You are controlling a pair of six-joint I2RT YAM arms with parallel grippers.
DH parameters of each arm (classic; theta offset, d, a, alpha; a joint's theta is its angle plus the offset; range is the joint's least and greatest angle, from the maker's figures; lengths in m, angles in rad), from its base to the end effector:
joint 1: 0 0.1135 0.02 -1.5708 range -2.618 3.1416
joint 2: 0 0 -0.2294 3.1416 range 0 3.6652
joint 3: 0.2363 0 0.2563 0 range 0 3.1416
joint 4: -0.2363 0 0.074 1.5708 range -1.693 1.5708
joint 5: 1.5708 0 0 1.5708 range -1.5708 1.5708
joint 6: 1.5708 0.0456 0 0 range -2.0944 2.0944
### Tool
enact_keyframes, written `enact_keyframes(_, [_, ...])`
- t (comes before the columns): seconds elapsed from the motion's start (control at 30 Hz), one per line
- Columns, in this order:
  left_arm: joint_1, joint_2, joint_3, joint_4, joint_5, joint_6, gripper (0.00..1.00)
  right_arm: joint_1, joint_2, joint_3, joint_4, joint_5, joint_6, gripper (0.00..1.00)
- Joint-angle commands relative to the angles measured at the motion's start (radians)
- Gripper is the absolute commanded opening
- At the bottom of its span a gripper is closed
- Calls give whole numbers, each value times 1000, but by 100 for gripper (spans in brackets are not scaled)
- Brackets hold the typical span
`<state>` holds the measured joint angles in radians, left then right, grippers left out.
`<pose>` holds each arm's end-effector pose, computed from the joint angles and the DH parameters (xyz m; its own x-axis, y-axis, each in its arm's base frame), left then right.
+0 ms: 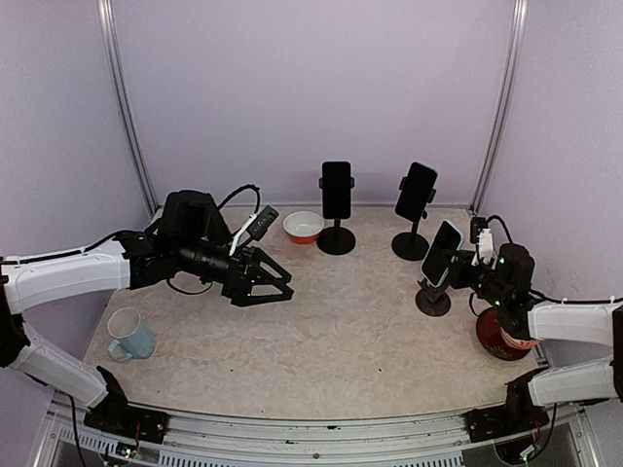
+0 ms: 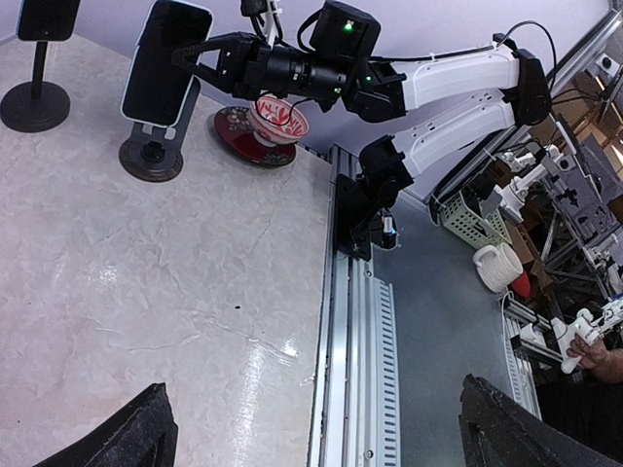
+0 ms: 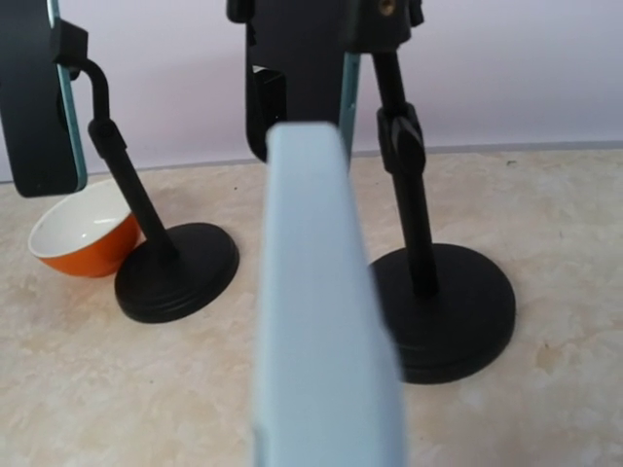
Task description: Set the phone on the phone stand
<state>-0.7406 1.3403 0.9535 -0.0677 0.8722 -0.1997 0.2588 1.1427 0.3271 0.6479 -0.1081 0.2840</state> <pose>0.2081 -0.2375 0.2530 -0.5044 0.2883 -0.8139 0.8588 0.0690 -0.5077 0.2471 0.0705 0.1620 -0.2550 0.2207 -0.9414 -0.2977 0.9084 0.2936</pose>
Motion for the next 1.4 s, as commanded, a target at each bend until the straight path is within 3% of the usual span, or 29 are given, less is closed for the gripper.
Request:
enact_keyframes(0.0, [7, 21, 17, 17, 18, 19, 99, 7, -59, -10, 50, 24, 31, 0])
enact_keyframes(0.67, [17, 80, 48, 28, 43, 23, 99, 16, -140, -83, -34, -8, 77, 0])
enact_keyframes(1.37, [3, 50, 25, 39, 27, 4, 99, 16, -42, -152, 177, 42, 78, 0])
